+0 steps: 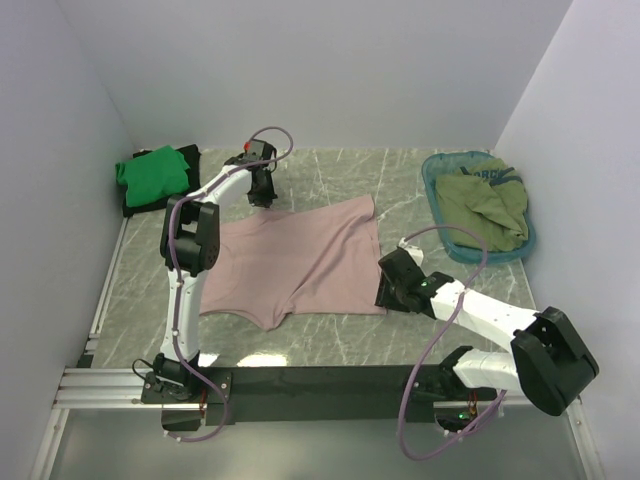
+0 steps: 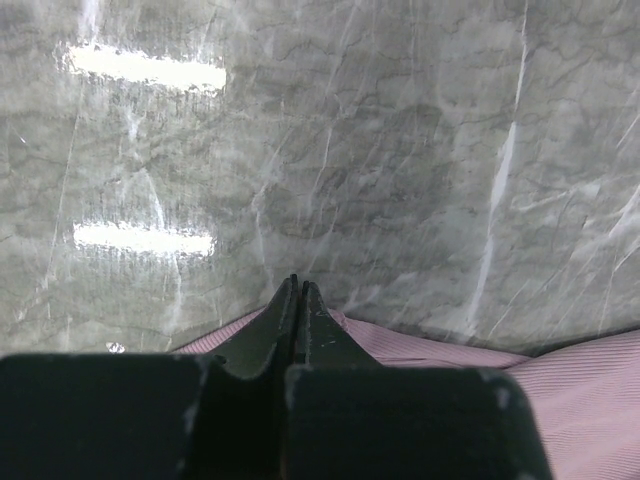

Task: Fold and stack the tank tops
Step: Flatten the tank top out

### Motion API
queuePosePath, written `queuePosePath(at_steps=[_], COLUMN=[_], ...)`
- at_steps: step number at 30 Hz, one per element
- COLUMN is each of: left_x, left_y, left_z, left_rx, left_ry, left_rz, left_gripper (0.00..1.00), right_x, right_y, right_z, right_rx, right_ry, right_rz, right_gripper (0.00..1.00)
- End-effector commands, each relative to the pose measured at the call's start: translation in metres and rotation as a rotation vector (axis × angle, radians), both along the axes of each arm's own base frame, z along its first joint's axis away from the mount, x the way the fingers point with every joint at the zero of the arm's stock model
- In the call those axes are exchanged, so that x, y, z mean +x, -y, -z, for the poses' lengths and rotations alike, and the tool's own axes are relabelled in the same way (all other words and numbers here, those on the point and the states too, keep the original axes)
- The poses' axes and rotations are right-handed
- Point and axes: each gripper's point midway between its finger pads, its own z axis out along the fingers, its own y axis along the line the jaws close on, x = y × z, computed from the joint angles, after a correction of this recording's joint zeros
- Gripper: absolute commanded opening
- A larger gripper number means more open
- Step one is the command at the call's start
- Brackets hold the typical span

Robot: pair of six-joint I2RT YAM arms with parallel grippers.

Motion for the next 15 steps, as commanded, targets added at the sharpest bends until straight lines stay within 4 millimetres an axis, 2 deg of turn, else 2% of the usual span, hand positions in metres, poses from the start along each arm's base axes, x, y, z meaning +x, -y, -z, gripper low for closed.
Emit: queuePosePath(at_steps=[1, 5, 7, 8, 11, 14, 15], left_x=[0.015, 0.017, 0.017, 0.017, 0.018, 0.019, 0.02], left_y=[0.002, 0.004, 0.002, 0.002, 0.001, -0.001, -0.001], left_z=[-0.014, -0.014, -0.014, -0.015, -0.016, -0.015, -0.016], left_rx=[-0.026, -0.032, -0.028, -0.025, -0.023, -0.021, -0.021], left_ry=[0.063, 0.064, 0.065, 0.066, 0.072, 0.073, 0.077], left_rz=[-0.008, -0.008, -0.012, -0.013, -0.015, -0.021, -0.022], left_gripper=[0.01, 0.01, 0.01, 0.01, 0.01, 0.01, 0.01], right_x=[0.009, 0.008, 0.006, 0.004, 0.003, 0.0, 0.0], right_y=[-0.01, -0.011, -0.01, -0.01, -0.008, -0.003, -0.002], right_z=[-0.01, -0.003, 0.0, 0.001, 0.001, 0.001, 0.001], right_rx=[0.042, 0.032, 0.027, 0.03, 0.031, 0.018, 0.019], right_ry=[0.052, 0.038, 0.03, 0.031, 0.036, 0.037, 0.04], right_rz=[0.01, 0.01, 0.015, 0.016, 0.025, 0.034, 0.041], right_gripper=[0.48, 0.47, 0.41, 0.34, 0.27, 0.15, 0.08])
